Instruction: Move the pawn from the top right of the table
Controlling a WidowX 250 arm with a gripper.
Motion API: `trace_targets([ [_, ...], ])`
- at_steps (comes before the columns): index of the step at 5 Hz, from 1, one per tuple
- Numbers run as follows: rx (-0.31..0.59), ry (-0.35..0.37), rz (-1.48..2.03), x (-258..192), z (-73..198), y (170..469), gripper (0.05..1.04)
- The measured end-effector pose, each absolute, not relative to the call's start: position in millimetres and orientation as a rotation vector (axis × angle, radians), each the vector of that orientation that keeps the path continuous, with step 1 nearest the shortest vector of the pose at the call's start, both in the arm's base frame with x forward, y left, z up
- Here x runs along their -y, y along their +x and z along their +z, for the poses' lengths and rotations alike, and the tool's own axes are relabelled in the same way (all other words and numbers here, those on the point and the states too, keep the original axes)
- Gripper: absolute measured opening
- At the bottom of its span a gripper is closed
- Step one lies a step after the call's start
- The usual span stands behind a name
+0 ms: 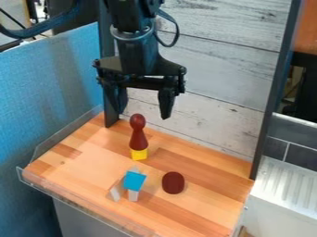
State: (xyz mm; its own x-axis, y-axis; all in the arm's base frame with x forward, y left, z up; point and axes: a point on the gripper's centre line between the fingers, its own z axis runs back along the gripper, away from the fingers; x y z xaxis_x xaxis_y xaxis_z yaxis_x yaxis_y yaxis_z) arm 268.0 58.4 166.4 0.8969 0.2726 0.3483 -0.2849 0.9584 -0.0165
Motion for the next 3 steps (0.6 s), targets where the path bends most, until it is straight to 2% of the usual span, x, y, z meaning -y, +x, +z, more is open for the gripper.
trace_targets([
  [1, 0.328, 0.032, 0.297, -58, 158, 268, 0.999],
  [2, 0.26, 0.058, 0.363, -71, 131, 298, 0.999],
  [3, 0.237, 0.093, 0.428, -82, 115, 318, 0.999],
])
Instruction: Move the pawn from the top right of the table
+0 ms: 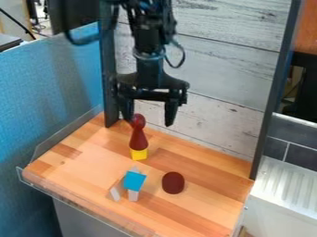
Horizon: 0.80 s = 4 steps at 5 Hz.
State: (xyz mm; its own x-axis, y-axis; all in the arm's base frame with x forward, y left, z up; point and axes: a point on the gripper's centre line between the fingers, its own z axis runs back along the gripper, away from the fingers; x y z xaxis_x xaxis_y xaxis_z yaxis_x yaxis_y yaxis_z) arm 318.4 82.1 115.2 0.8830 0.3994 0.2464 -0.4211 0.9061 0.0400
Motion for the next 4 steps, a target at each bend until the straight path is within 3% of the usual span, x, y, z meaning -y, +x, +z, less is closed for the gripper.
trace_targets([
  [4, 0.235, 0.215, 0.672, -149, 63, 384, 0.999],
])
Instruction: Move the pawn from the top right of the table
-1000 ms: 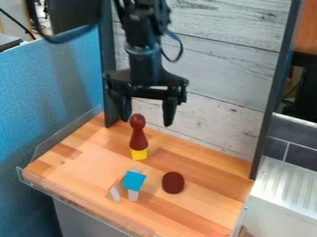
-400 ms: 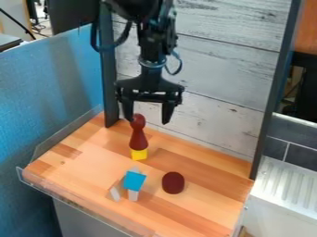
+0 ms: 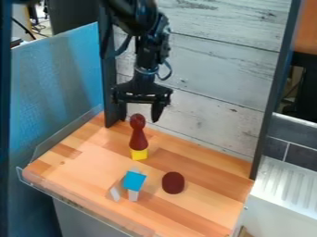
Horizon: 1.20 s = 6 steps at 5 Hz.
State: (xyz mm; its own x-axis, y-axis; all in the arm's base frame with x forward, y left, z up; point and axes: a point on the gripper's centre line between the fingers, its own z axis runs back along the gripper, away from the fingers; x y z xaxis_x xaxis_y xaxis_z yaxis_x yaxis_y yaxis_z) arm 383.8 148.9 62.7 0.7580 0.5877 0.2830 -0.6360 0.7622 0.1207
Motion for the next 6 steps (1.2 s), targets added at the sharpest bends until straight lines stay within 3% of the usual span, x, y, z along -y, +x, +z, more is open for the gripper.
trace_targets([
  [3, 0.162, 0.283, 0.744, -171, 33, 395, 0.999],
  [4, 0.137, 0.305, 0.768, -175, 17, 399, 0.921],
  [5, 0.138, 0.295, 0.755, -175, 16, 402, 0.647],
  [6, 0.134, 0.256, 0.749, -173, 16, 399, 0.614],
])
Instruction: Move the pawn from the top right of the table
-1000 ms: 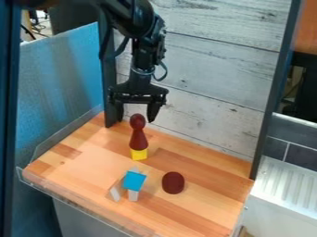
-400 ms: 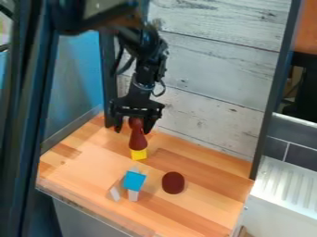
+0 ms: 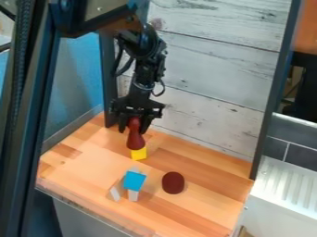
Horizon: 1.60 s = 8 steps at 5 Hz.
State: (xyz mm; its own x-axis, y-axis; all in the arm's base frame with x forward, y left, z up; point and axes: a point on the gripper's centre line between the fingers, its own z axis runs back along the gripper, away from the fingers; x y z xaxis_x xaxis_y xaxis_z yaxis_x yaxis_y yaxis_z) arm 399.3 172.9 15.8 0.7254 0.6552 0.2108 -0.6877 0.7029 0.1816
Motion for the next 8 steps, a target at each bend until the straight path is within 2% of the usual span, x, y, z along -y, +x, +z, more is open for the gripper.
trace_targets([
  [1, 0.146, 0.187, 0.728, -163, 37, 392, 0.613],
  [2, 0.177, 0.111, 0.682, -142, 71, 382, 0.613],
  [3, 0.193, 0.091, 0.565, -107, 79, 371, 0.613],
  [4, 0.195, 0.128, 0.46, -78, 65, 361, 0.613],
  [6, 0.229, 0.204, 0.361, -52, 29, 365, 0.613],
  [7, 0.221, 0.22, 0.331, -39, 10, 374, 0.613],
  [8, 0.208, 0.214, 0.339, -31, 4, 397, 0.613],
])
